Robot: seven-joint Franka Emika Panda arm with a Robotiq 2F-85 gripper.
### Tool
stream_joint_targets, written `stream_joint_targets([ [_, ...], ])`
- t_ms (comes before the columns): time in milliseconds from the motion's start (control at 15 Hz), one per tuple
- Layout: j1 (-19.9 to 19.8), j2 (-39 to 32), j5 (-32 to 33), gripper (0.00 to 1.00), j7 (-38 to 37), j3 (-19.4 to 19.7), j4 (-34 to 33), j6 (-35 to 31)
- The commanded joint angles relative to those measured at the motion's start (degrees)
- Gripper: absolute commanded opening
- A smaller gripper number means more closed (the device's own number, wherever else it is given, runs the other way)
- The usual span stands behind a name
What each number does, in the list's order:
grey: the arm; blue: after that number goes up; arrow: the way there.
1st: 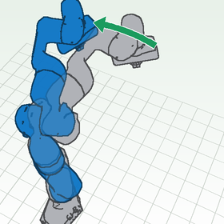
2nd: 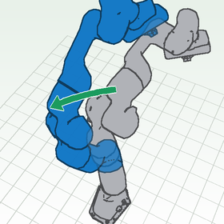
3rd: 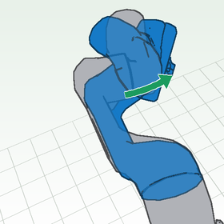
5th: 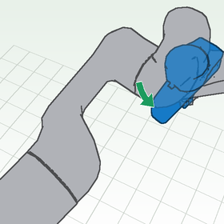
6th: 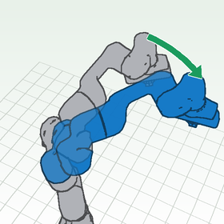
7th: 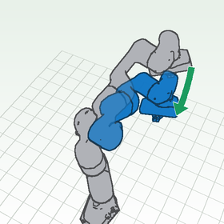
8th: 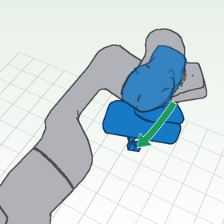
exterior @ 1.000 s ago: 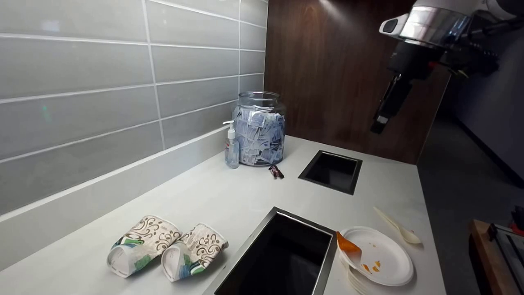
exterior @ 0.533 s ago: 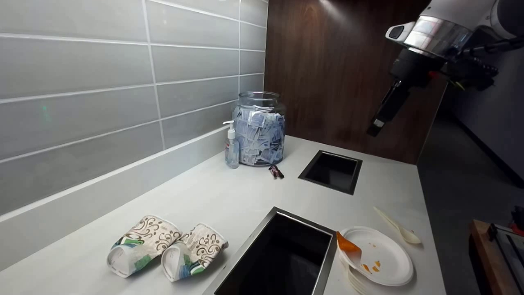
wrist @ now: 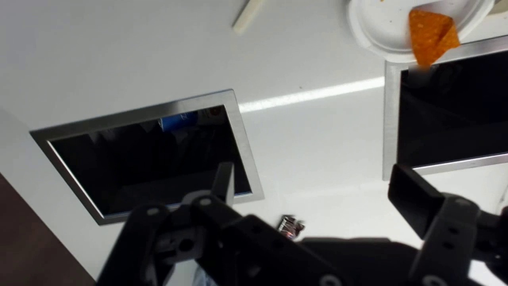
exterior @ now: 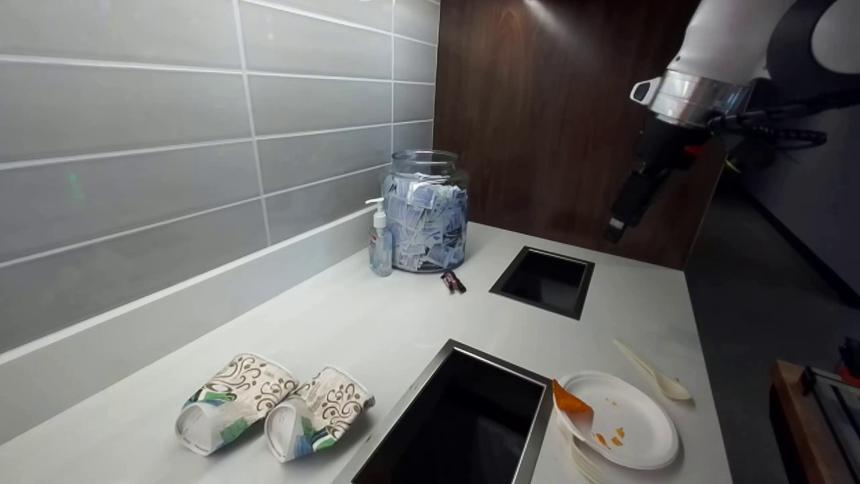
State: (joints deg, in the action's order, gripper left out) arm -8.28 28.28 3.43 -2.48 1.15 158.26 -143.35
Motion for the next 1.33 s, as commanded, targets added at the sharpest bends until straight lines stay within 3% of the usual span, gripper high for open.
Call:
stream_joint_targets([
  [0, -3.5, -4.8, 2.2, 1.00, -8.0, -1.6, -1.5, 4.2],
  [333, -3.8, -8.5, 0.4, 1.00, -14.7, -0.6, -1.8, 13.3],
  [533, -3.3, -9.7, -1.4, 1.00, -18.2, 0.1, -0.9, 11.1],
  [667, -2.9, -11.0, -2.0, 1.00, -20.4, 0.0, -0.9, 6.1],
  [733, -3.0, -9.3, -0.4, 1.00, -18.2, 0.2, -0.9, 9.5],
  [1133, -3.0, -10.4, -0.8, 1.00, -19.7, 0.1, -1.0, 7.3],
  [1267, -3.1, -13.9, -2.1, 1.00, -20.4, 0.7, -1.4, 7.7],
])
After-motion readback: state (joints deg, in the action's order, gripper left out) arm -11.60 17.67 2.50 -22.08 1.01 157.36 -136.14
